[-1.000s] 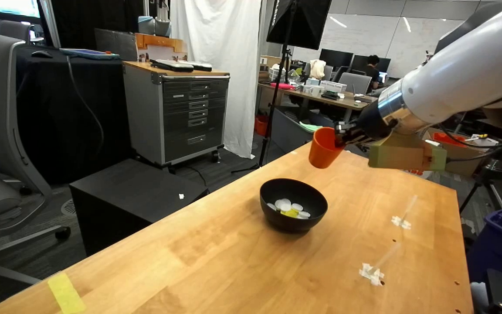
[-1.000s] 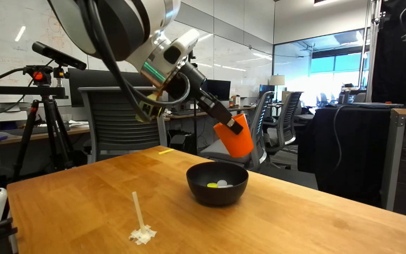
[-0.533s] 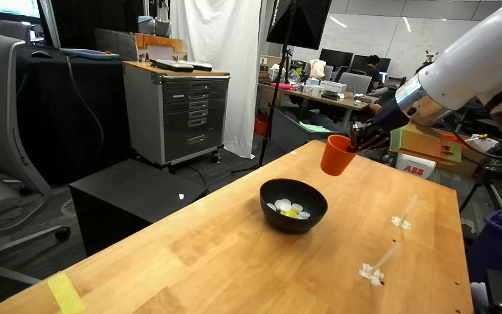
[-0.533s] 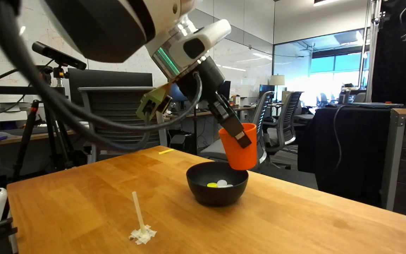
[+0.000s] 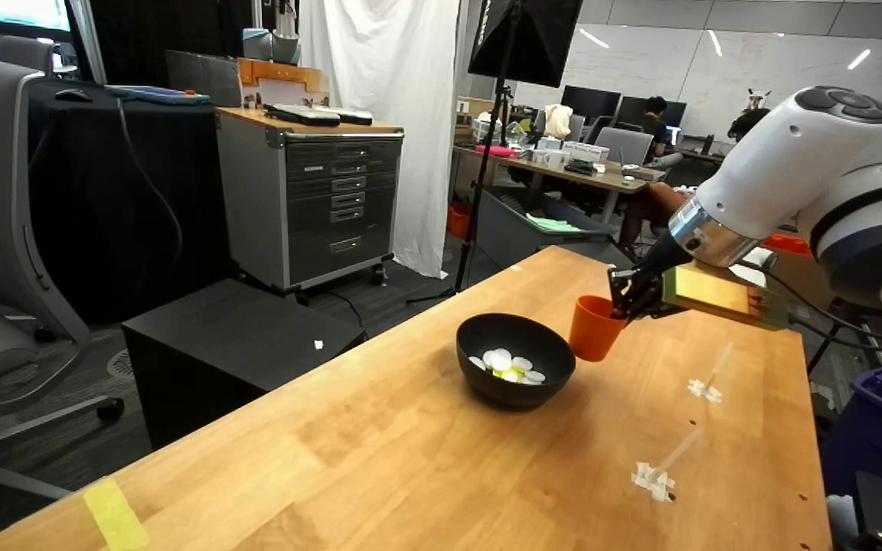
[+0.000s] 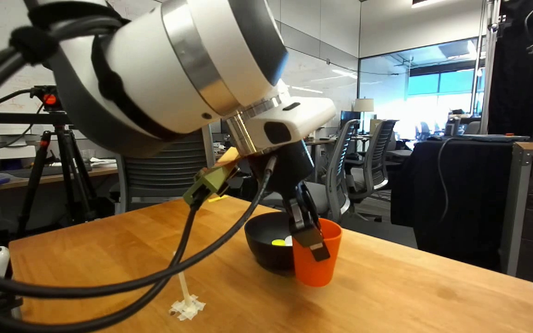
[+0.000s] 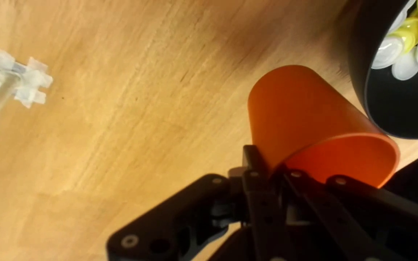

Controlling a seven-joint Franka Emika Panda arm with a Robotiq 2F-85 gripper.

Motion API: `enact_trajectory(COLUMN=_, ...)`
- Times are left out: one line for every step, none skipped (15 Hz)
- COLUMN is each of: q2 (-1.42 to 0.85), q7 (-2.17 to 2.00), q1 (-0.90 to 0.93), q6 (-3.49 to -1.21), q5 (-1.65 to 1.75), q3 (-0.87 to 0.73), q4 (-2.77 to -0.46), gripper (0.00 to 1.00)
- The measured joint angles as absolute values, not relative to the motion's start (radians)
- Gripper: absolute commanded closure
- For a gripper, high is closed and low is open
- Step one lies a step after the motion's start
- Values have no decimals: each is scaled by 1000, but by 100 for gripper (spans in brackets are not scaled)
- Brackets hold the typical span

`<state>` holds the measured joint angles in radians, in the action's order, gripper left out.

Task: Pour the contents in the orange cup into the black bowl

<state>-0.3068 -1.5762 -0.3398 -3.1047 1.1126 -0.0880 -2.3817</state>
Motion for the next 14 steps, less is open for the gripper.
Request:
enact_trajectory(q2=-313, q7=-1510, q1=-336, q6=-3105, q5=1029, q3=-88, q4=-2387, gripper=93)
enact_trajectory(q2=-317, q7=-1445, q1=-332, q6=-3102, q5=947, q3=-87, q4=-2392, gripper=93)
enact_trajectory(q2=-318, q7=-1381, q1=-327, q6=-3096, q5=865, q3=-84, q4=-2396, gripper=93)
enact_trajectory(q2=-318, q7=-1316, q1=-322, q6=-3086, q5=784, q3=-80, q4=-2398, gripper=93)
enact_trajectory(q2=-318, q7=-1252, q1=-316, q6=-3072, q5=702, q3=-74, q4=-2398, gripper=92)
enact_trajectory(q2=-317, q7=-1186, q1=-306, q6=-3056, q5=619, q3=-71, q4=-2397, gripper=92)
enact_trajectory(q2=-315, q7=-1150, q1=-310, q6=-3032, q5=581, q3=-56, q4=-2392, gripper=93)
enact_trajectory(q2=-313, q7=-1111, q1=-303, q6=-3012, q5=525, q3=-52, q4=-2389, gripper=93)
enact_trajectory(q2=-310, q7=-1047, q1=-281, q6=-2996, q5=448, q3=-63, q4=-2387, gripper=93)
enact_trajectory(q2=-309, q7=-997, q1=-257, q6=-2979, q5=388, q3=-78, q4=-2382, gripper=93)
enact_trajectory(q2=-308, q7=-958, q1=-229, q6=-2960, q5=341, q3=-97, q4=-2375, gripper=93)
enact_trajectory(q2=-308, q7=-931, q1=-200, q6=-2943, q5=310, q3=-120, q4=-2367, gripper=93)
enact_trajectory(q2=-308, q7=-915, q1=-172, q6=-2925, q5=291, q3=-145, q4=-2360, gripper=93)
enact_trajectory(q2=-308, q7=-907, q1=-144, q6=-2911, q5=286, q3=-172, q4=-2353, gripper=93)
